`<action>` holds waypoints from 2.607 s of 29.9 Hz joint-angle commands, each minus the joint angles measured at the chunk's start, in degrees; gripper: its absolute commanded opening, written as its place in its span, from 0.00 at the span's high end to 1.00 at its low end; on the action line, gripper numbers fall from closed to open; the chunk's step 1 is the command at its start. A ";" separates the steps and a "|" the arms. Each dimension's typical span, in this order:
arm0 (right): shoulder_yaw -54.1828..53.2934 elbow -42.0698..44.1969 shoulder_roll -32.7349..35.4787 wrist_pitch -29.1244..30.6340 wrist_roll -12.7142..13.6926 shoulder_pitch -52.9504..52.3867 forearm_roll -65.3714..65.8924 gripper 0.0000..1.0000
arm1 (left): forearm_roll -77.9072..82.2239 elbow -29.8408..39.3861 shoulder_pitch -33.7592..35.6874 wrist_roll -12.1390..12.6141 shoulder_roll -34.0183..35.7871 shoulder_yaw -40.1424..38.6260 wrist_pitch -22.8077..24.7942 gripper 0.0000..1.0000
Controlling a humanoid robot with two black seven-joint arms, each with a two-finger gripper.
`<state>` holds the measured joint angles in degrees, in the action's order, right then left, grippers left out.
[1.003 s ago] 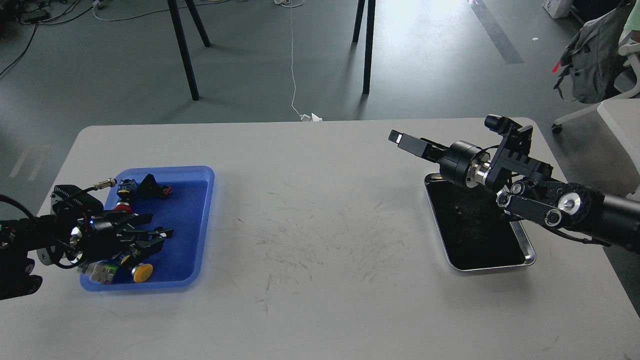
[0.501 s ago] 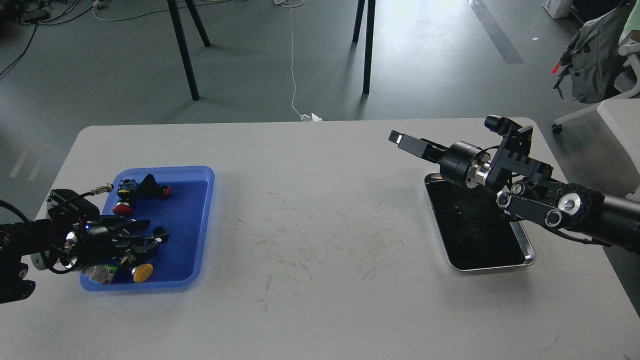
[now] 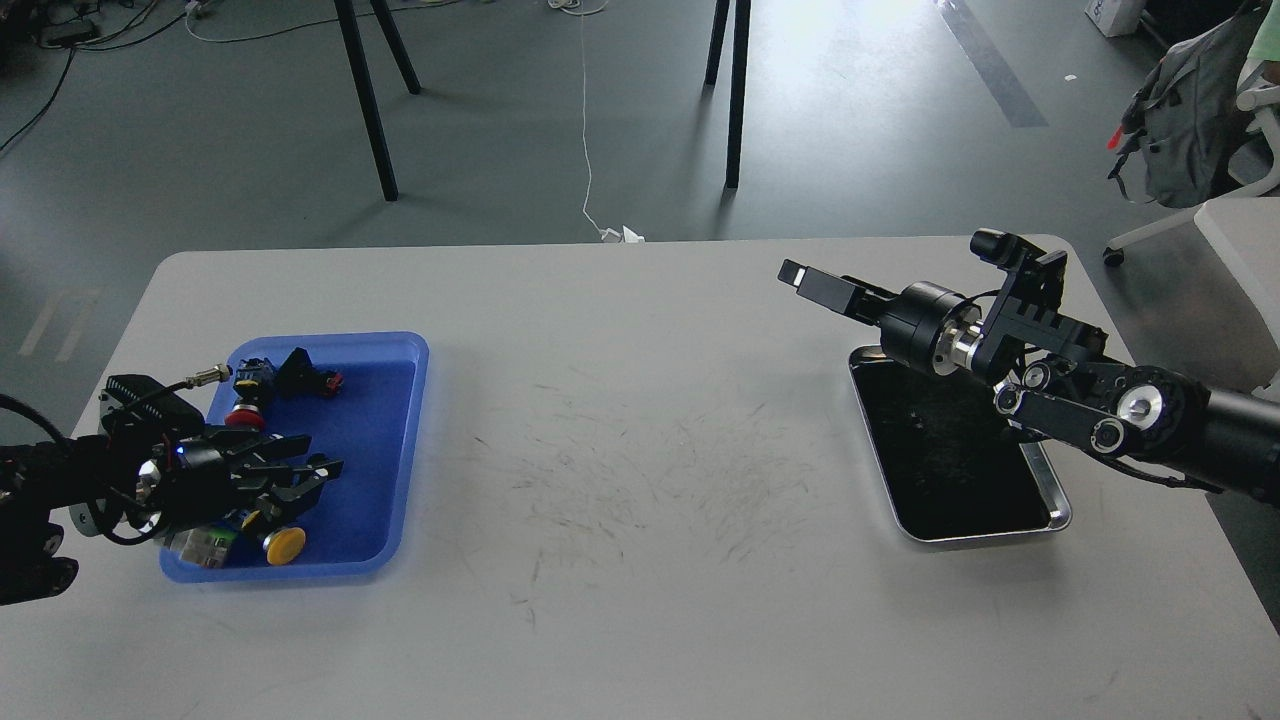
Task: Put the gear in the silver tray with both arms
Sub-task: 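Close the left gripper on a small black gear in the blue tray, then lift the black gear and carry it toward the table center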
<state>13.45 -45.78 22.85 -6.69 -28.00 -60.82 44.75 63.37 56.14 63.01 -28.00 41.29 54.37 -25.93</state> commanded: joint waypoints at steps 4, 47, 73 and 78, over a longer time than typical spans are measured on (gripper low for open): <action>0.08 -0.01 0.00 0.10 0.00 0.00 0.08 0.06 | 0.00 -0.07 -0.08 0.00 -0.08 0.38 0.00 0.54; 0.00 0.07 0.00 0.01 0.00 -0.09 0.08 0.06 | 0.18 1.51 0.36 0.00 1.59 0.91 -2.07 0.77; -7.38 0.78 0.53 -1.30 0.00 0.00 -0.10 0.06 | -2.99 6.88 14.25 0.00 -7.27 0.30 -2.07 0.77; -12.56 1.04 0.44 -2.27 0.00 0.79 -0.19 0.06 | -4.56 5.47 15.57 0.00 -14.39 0.56 -2.07 0.77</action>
<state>3.92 -44.94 23.37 -8.41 -28.00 -60.48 44.63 59.79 62.47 78.32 -27.99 30.60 54.75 -28.00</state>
